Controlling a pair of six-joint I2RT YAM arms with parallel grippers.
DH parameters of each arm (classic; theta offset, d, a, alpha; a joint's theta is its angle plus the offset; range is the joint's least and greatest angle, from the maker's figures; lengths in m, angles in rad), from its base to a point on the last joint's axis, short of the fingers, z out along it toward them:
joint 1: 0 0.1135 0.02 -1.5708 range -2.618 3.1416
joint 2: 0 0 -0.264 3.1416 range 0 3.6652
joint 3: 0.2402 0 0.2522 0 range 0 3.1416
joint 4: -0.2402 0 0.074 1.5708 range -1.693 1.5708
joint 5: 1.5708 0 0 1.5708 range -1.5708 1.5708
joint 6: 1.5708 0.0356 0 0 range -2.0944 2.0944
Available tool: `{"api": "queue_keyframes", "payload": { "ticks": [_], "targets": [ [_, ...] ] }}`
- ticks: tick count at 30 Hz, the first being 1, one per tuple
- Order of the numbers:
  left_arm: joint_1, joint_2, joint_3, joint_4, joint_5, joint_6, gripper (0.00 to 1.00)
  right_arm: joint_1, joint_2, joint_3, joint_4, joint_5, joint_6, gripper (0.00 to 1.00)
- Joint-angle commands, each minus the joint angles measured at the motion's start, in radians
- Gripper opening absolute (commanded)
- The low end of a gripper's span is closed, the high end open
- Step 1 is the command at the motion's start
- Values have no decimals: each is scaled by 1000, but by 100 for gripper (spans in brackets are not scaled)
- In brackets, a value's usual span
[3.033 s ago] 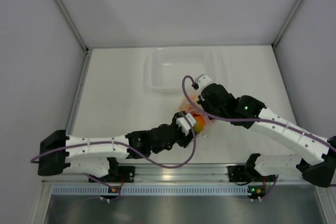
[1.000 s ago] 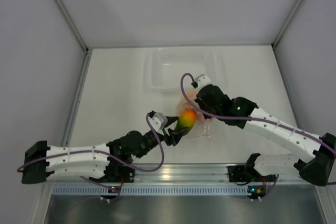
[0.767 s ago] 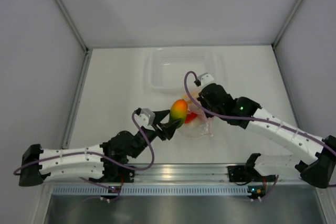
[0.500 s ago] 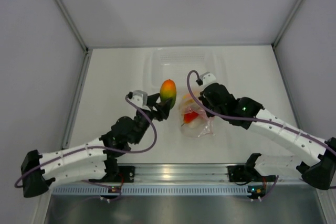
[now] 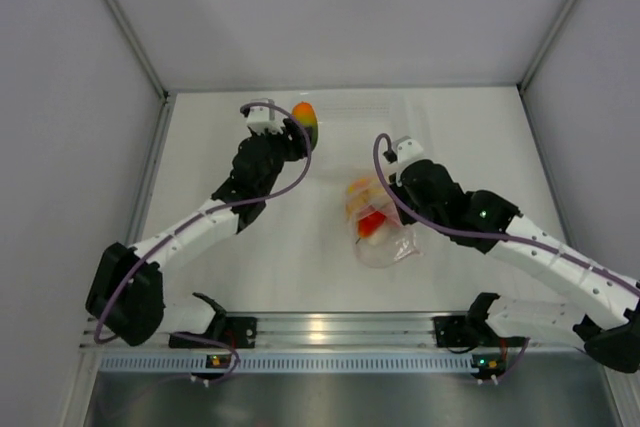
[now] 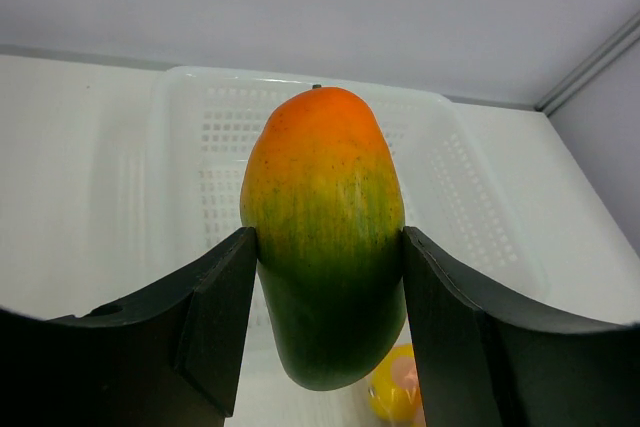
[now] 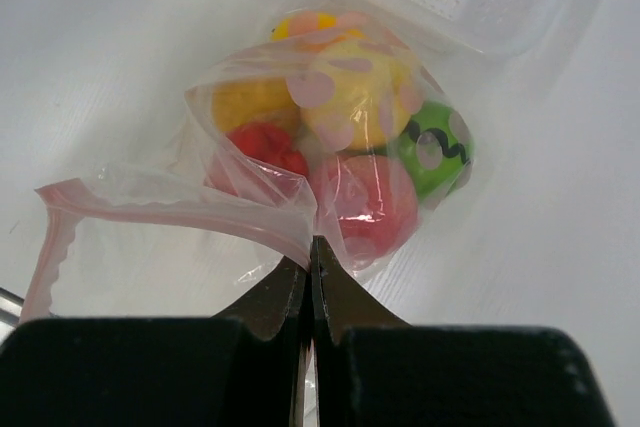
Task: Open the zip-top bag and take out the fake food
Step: Place the fake fruit in the bin.
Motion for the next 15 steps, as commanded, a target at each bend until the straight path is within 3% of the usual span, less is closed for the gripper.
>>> {"api": "queue_keyframes", "payload": {
  "ticks": [1, 3, 15],
  "targets": [
    [83, 107, 106, 22, 138, -67, 0, -16, -45, 12, -8, -25, 15, 0],
    [121, 233, 168, 18, 140, -61, 0, -16, -59, 15, -11, -39, 18, 0],
    [163, 554, 422, -97, 154, -33, 0, -16, -85, -3, -11, -65, 18, 0]
  ]
}}
